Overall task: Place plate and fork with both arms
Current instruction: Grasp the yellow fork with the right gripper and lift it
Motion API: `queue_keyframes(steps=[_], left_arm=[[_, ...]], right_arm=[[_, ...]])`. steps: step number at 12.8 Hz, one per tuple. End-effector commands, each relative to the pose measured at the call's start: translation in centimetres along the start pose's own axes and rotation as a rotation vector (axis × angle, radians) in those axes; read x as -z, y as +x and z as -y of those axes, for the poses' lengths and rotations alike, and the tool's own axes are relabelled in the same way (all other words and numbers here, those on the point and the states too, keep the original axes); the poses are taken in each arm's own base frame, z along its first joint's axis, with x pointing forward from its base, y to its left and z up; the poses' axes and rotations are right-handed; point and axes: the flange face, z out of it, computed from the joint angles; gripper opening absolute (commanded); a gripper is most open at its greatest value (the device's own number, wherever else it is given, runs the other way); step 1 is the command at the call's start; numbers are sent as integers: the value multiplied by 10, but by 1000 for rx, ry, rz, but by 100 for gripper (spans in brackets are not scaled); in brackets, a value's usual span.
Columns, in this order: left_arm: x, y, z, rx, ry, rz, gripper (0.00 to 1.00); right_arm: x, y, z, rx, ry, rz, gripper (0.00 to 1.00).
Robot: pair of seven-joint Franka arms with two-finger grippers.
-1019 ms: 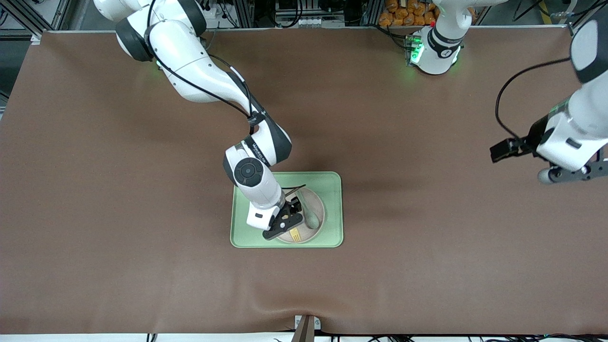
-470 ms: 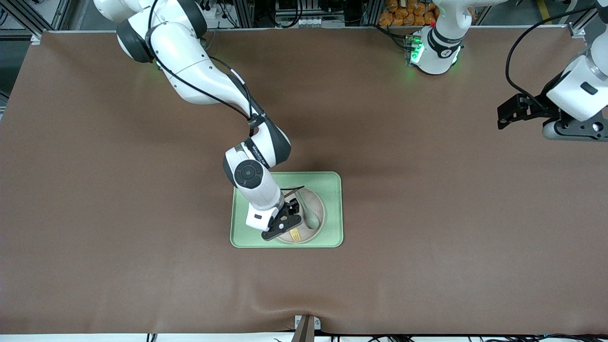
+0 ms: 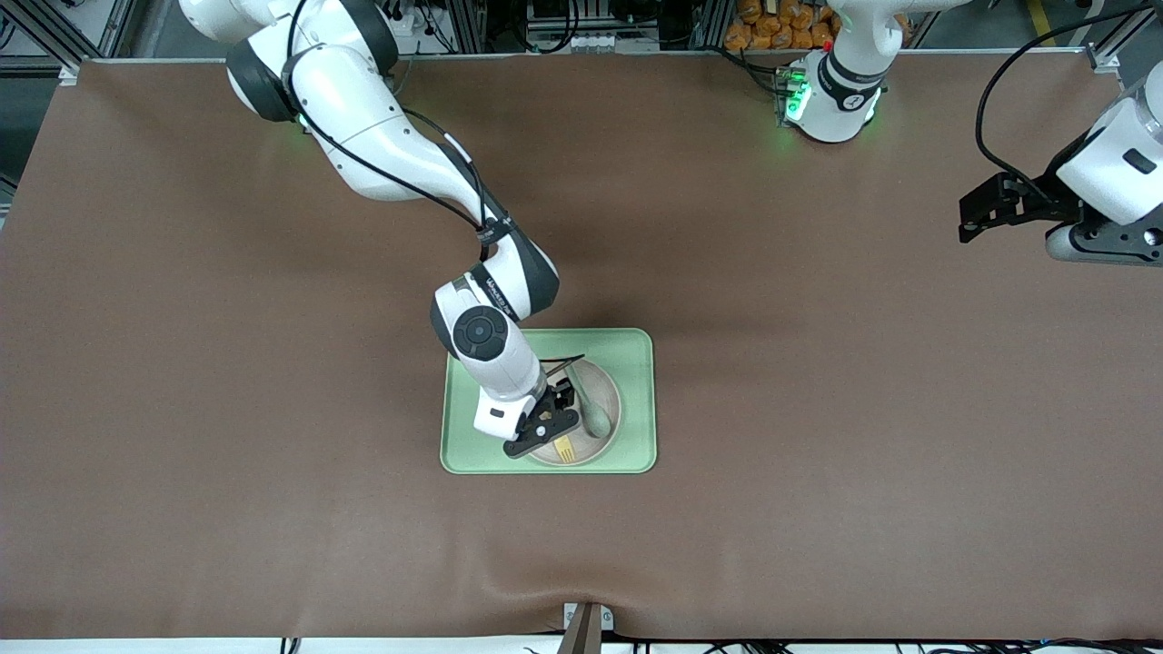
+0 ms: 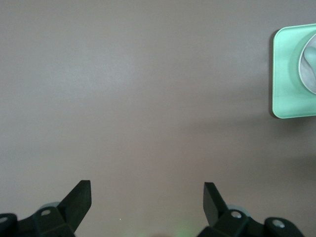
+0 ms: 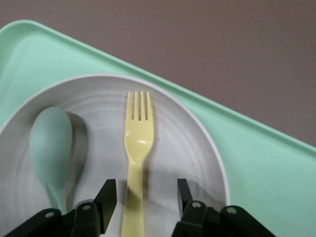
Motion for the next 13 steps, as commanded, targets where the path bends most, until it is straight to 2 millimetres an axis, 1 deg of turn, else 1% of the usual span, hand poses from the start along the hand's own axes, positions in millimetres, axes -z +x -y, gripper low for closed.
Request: queue_keyframes(steps=[1, 2, 3, 4, 7, 9, 10, 11, 13], left_arm=[[6, -6, 1, -16, -13, -15, 100], [4, -4, 2, -13, -12, -12, 100], [2, -3, 4, -11, -11, -10, 100], [2, -3, 4, -10, -11, -10, 100], [1, -3, 1, -14, -11, -6, 100], [2, -3, -5, -25, -10, -9, 100], [1, -3, -4, -22, -11, -7, 100], [-1, -1, 1, -12, -13, -4, 100], [-3, -2, 6, -5, -11, 2, 100]], right_arm=[[-6, 2, 6, 9, -28, -11, 42], [-5, 3, 6, 11, -28, -13, 31], [-4, 4, 5, 4, -27, -14, 13], [-3, 4, 5, -5, -27, -15, 0], [7, 8, 5, -28, -18, -18, 0], [16, 11, 9, -66, -9, -28, 0], [17, 11, 12, -81, -4, -19, 0], [24, 12, 12, -89, -3, -16, 0], [37, 16, -11, -122, -4, 7, 0]])
